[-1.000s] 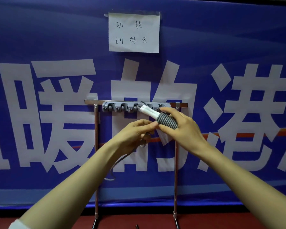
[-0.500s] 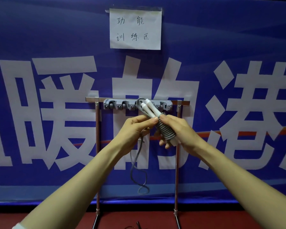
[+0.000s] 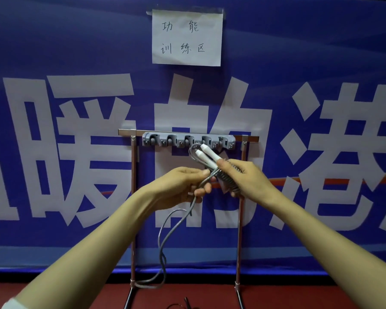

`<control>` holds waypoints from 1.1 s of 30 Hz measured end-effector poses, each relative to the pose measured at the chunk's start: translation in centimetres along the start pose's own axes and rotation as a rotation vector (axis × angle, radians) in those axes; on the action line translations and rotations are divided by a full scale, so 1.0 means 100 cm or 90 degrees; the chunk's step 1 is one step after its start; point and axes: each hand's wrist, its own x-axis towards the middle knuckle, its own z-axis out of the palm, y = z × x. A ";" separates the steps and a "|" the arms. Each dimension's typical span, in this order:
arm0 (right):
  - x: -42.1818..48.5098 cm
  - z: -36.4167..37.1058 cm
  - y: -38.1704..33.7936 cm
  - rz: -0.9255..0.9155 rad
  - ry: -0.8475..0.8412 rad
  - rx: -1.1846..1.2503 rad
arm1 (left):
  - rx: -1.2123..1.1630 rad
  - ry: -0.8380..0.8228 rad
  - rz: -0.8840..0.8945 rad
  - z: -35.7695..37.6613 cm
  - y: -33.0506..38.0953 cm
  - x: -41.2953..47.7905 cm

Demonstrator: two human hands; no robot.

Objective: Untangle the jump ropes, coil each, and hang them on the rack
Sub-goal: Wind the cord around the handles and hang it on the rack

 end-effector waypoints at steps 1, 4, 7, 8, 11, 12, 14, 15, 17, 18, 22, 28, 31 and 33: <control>0.000 -0.001 0.002 -0.033 0.015 -0.071 | 0.030 -0.022 -0.023 -0.002 -0.002 -0.001; 0.000 -0.004 0.003 -0.091 0.038 -0.207 | 0.067 -0.052 -0.033 -0.009 -0.006 -0.005; 0.002 -0.008 0.004 -0.130 0.037 -0.333 | 0.285 0.002 0.067 -0.014 -0.005 -0.009; 0.003 -0.009 0.004 -0.145 0.040 -0.379 | 0.365 0.037 0.099 -0.013 -0.005 -0.009; 0.005 -0.011 0.004 -0.165 0.067 -0.404 | 0.364 0.113 0.148 -0.009 -0.010 -0.009; 0.005 -0.011 0.004 -0.165 0.076 -0.390 | 0.307 0.114 0.151 -0.008 -0.014 -0.008; 0.005 -0.010 0.004 -0.163 0.088 -0.355 | 0.174 0.096 0.156 -0.003 -0.023 -0.008; 0.005 -0.009 0.003 -0.161 0.088 -0.326 | 0.121 0.094 0.159 -0.001 -0.026 -0.008; 0.004 -0.006 0.000 -0.150 0.076 -0.232 | 0.050 0.115 0.164 0.003 -0.029 -0.008; 0.003 -0.004 -0.003 -0.139 0.068 -0.175 | 0.033 0.128 0.166 0.003 -0.029 -0.007; 0.001 0.001 -0.017 -0.079 0.035 0.032 | -0.010 0.121 0.164 0.001 -0.030 -0.003; -0.004 -0.001 -0.023 0.054 -0.213 0.260 | 0.010 0.084 0.220 -0.011 -0.029 -0.002; -0.010 -0.002 -0.019 0.159 -0.394 0.347 | 0.113 0.064 0.239 -0.016 -0.023 -0.008; -0.013 -0.008 -0.021 0.265 -0.510 0.383 | 0.210 0.026 0.255 -0.019 -0.018 -0.012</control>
